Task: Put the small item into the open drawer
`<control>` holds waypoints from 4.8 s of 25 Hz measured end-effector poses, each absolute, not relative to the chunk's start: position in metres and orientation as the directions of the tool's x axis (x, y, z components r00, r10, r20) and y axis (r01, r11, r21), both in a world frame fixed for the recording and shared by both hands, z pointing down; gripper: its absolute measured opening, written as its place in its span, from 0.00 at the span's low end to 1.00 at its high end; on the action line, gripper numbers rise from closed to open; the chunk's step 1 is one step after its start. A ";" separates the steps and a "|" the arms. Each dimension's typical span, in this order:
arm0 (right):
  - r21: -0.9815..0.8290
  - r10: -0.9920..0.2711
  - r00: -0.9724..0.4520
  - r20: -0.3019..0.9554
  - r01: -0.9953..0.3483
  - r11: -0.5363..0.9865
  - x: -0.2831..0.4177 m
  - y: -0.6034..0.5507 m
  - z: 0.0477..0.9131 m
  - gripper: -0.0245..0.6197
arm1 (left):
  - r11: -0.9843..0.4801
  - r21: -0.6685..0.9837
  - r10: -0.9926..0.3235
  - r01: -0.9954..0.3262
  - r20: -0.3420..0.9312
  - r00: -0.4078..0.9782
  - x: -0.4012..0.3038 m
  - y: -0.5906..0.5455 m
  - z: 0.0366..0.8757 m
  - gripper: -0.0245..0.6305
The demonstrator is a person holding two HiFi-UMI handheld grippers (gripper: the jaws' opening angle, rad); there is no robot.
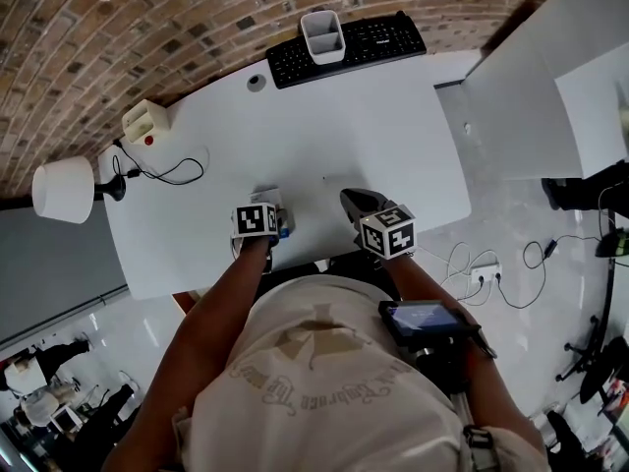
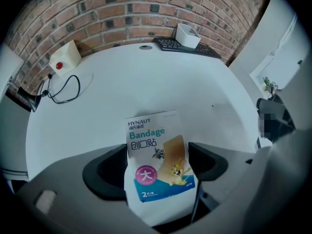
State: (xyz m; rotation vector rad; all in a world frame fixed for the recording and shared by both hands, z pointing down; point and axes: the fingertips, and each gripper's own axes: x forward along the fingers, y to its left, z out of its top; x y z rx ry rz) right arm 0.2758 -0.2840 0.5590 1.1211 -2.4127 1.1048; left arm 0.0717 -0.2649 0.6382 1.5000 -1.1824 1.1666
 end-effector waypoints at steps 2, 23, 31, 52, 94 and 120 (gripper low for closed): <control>-0.531 -0.527 -0.682 0.507 -0.729 0.433 0.265 -0.283 0.559 0.05 | -0.181 0.087 -0.182 -0.980 0.976 0.120 0.069 -0.263 0.634 0.64; -0.510 -0.328 -0.810 0.487 -0.568 0.646 0.151 -0.259 0.553 0.05 | -0.089 0.239 -0.450 -0.967 0.856 0.253 0.017 -0.210 0.582 0.63; -0.506 -0.288 -0.825 0.487 -0.535 0.677 0.119 -0.243 0.554 0.05 | -0.015 0.326 -0.525 -0.945 0.802 0.285 0.002 -0.179 0.563 0.63; -0.493 -0.201 -0.844 0.497 -0.465 0.735 0.044 -0.191 0.546 0.05 | 0.028 0.363 -0.627 -0.931 0.732 0.267 -0.060 -0.118 0.541 0.63; -0.332 -0.189 -0.790 0.583 -0.444 0.832 -0.145 0.015 0.514 0.05 | 0.236 0.590 -0.783 -0.772 0.586 0.208 -0.313 0.110 0.557 0.63; -0.371 -0.156 -0.744 0.649 -0.489 0.789 -0.179 0.053 0.556 0.05 | 0.243 0.556 -0.661 -0.795 0.695 0.283 -0.346 0.154 0.613 0.63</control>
